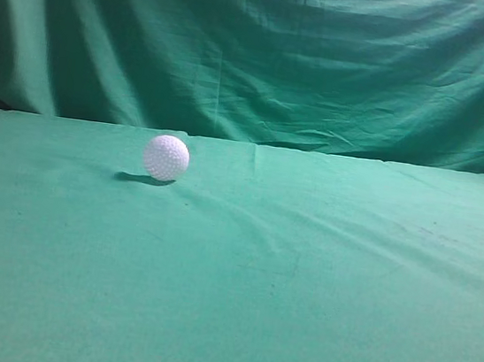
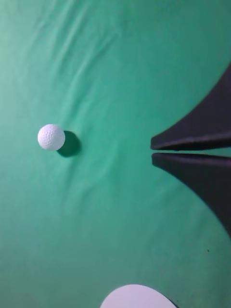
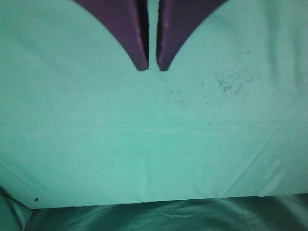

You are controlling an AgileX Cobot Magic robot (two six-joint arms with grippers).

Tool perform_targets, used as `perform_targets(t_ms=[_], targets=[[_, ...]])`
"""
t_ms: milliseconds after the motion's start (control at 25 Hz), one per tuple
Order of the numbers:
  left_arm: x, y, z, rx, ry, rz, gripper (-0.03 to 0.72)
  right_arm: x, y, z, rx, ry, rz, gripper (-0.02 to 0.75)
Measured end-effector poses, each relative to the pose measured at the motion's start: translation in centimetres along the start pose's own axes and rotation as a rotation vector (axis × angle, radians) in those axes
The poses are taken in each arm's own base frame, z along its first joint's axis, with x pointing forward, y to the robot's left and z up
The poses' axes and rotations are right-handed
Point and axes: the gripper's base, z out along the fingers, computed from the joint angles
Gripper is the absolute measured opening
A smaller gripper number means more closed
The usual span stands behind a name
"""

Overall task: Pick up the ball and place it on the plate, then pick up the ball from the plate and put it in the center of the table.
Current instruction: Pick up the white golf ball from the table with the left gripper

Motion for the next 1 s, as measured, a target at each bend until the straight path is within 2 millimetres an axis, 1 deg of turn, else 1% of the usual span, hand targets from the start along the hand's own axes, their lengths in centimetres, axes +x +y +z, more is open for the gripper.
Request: perform_targets(t_ms=[200,280,360,520,720,840,1000], targets=[[-3.6,1.4,4.1,0.05,0.137,0.016,0.0,0.0,0.0,0.0,0.0,0.0,0.0,0.047],[-4.6,1.4,5.9,0.075,0.175,0.029,0.0,0.0,0.0,0.0,0.0,0.0,0.0,0.047],[-5.3,0.8,7.9,0.109,0.219,0.068,0.0,0.0,0.0,0.0,0.0,0.0,0.0,0.047],[-5.8,-1.0,11.8,0.149,0.274,0.158,0.0,0.0,0.0,0.0,0.0,0.0,0.0,0.047],[-7.0,-3.3,15.6,0.192,0.305,0.245,0.0,0.0,0.0,0.0,0.0,0.0,0.0,0.047],[-8.0,-3.9,17.9,0.199,0.319,0.27,0.0,0.0,0.0,0.0,0.0,0.0,0.0,0.047],[-8.9,-3.7,21.0,0.195,0.36,0.31,0.0,0.0,0.0,0.0,0.0,0.0,0.0,0.047]])
